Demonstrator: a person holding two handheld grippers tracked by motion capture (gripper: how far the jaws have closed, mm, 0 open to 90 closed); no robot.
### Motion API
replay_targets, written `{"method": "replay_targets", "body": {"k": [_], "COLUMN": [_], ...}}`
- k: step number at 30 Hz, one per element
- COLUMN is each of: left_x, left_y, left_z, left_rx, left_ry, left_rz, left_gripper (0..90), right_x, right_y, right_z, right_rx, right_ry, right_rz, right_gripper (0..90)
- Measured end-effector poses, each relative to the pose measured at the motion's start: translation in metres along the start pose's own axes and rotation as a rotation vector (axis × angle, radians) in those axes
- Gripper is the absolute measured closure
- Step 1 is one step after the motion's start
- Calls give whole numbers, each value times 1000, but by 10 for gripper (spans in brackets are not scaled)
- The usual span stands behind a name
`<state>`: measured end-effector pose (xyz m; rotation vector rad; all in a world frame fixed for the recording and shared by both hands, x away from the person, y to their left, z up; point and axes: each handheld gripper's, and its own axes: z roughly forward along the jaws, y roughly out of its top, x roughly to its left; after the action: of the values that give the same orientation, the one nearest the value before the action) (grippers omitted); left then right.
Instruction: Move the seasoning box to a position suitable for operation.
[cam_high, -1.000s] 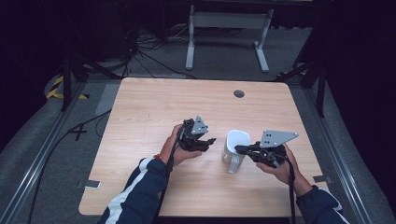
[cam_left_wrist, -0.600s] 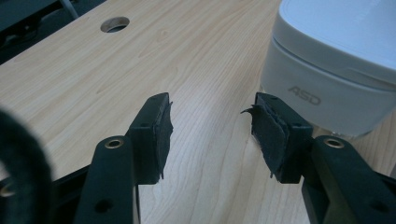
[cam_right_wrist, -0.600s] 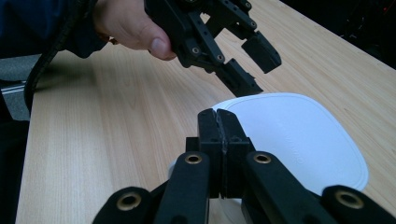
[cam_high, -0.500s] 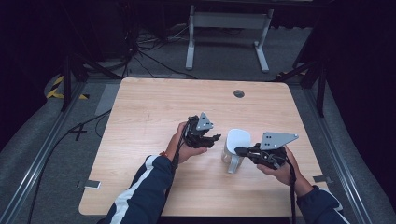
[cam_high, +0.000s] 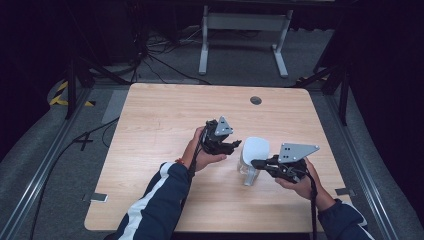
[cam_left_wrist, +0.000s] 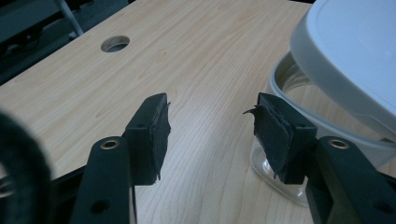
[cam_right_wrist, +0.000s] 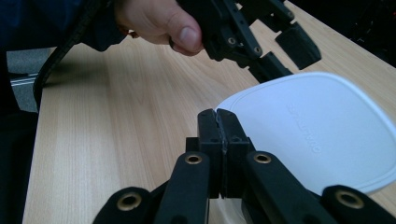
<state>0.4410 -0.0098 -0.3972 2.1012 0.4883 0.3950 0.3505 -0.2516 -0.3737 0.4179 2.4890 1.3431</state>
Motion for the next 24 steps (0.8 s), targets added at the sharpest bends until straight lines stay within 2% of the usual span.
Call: {"method": "replay_targets", "body": {"k": [2,5,10,12,15,16,18,21,24], "left_x": [0,-1,-3,-5,-8,-8,-5,1,4], "left_y": [2,4,7,9,12,13,13,9,7], "left_z": [2,2,0,-1,-2,-2,-3,-4,-2], "left_rx": [6,-6,-24,-31,-25,-23,-17,-8,4], "left_ry": [-3,-15,-56,-75,-88,-66,-48,-33,-40], "left_rz": [8,12,55,76,101,105,94,70,69], "left_gripper": [454,500,759,810,850,851,831,839,882], "right_x": [0,1,1,1,1,0,-1,1,2], "right_y": [0,-1,-2,-2,-4,-4,-5,-2,3], "right_z": [1,1,0,0,2,2,2,0,-3], "right_rx": [3,10,4,4,25,26,26,-1,-37], "right_ry": [4,3,6,8,-1,5,6,7,-16], "right_rz": [-1,-4,-8,-8,-10,-5,2,-11,-18], "right_gripper": [900,900,900,900,900,900,900,900,900]}}
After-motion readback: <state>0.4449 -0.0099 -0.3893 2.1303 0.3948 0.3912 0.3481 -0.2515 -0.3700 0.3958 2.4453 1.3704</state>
